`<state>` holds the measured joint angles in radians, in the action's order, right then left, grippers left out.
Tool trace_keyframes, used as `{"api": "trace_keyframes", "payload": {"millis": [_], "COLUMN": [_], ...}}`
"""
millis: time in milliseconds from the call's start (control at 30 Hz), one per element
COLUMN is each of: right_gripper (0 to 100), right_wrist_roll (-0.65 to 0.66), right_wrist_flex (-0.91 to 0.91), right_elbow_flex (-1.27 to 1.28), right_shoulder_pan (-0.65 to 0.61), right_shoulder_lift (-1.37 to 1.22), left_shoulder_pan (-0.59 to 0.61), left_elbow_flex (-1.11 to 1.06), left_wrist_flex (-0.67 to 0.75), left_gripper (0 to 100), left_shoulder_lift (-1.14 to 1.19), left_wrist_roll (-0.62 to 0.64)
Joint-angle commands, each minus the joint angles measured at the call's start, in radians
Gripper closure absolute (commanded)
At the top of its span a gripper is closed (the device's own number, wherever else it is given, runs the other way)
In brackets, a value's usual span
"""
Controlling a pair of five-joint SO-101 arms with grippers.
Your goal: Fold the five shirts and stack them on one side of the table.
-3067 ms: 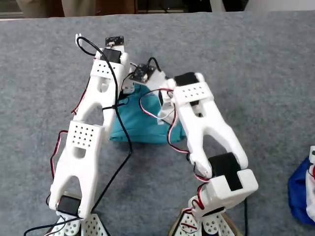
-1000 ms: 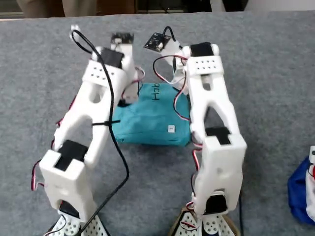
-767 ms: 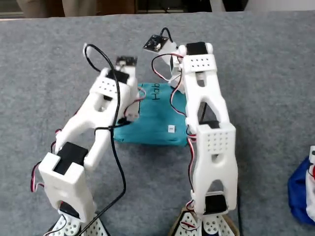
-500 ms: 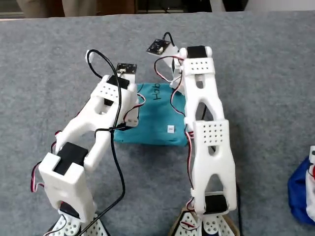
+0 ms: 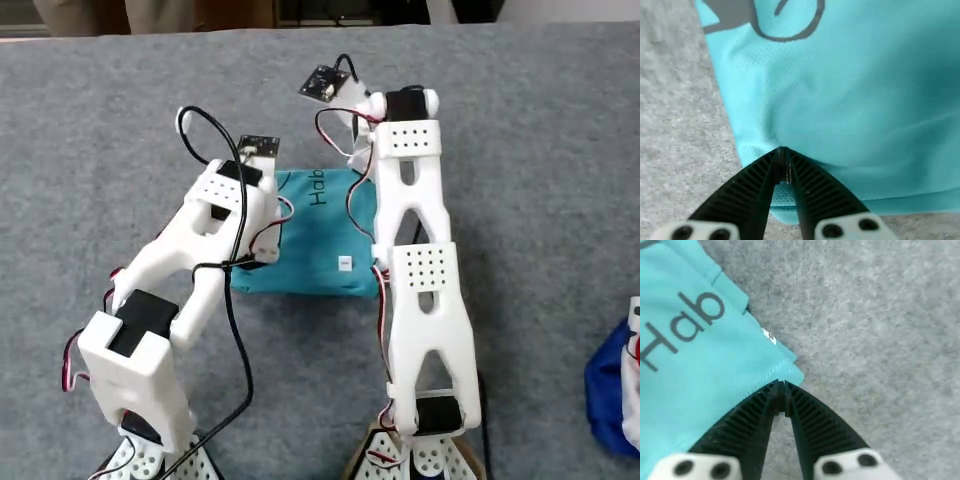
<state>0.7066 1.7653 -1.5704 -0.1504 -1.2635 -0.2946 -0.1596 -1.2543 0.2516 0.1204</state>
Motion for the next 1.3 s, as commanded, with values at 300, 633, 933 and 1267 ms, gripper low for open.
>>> {"api": "trace_keyframes", "payload": {"millis": [300,633,933,1267], "right_gripper": [99.3,99.1,99.2,99.2], "right_wrist_roll": [-0.189,-0.46,-0.603,-1.016], "right_wrist_flex": [0.025,0.023,0.009,-0.028], "right_elbow_flex": [0.073,0.889,1.463,1.821], "right_shoulder_pan": [0.027,0.039,-0.021,-0.025], "right_shoulder_lift": [0.257,0.96,1.417,1.604], "left_shoulder_pan": [0.061,0.109,0.112,0.198], "left_elbow_flex": [0.416,0.526,0.339,-0.086], "left_wrist_flex": [-0.193,-0.354,-0.353,-0.278], "left_gripper": [98,98,98,98], "left_shoulder_lift": [-0.05,-0.062,-0.337,-0.73], "left_wrist_roll": [-0.003,-0.101,-0.178,-0.178]}}
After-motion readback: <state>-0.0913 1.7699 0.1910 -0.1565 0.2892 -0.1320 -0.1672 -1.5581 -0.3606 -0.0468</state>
